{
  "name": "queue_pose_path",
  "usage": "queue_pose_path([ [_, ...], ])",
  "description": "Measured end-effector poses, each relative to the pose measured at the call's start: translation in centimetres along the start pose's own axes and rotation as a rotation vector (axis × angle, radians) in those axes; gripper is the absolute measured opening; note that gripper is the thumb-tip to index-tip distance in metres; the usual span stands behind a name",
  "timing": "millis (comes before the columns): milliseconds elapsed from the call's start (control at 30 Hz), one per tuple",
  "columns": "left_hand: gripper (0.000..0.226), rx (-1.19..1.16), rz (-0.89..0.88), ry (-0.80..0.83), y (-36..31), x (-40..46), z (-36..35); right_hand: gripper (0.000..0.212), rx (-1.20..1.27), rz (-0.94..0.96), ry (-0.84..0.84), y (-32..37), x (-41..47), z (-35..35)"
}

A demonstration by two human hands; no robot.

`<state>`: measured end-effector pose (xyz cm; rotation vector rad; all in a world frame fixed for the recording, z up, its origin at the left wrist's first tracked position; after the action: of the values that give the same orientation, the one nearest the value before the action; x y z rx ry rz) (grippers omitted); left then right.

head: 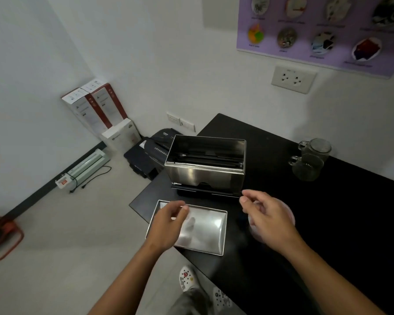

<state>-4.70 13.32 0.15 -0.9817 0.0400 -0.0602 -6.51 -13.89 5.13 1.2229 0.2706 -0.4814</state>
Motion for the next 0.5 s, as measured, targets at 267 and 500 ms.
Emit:
queue_pose_path([
  [267, 0.047, 0.121, 0.112, -0.082, 4.3, 0.0, 2.8, 0.073, -0.267, -0.113, 0.215, -2.3, 1.3, -7.8],
  [500, 0.054, 0.13, 0.21, 0.013, 6.6, -0.2, 2.8, 0.082, -0.361, -0.233, 0.148, -5.6, 3.0, -10.9],
])
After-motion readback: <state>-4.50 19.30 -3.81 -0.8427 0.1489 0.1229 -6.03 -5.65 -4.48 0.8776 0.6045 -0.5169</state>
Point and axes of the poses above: each hand's wrist, its own x-axis towards the middle knuckle, its own z-axis out of the back of the hand, y = z × x, the point moved 3 cm from there along x, towards the middle knuckle, and after that the axes turned 15 degrees about -z, right-handed, at the moved point
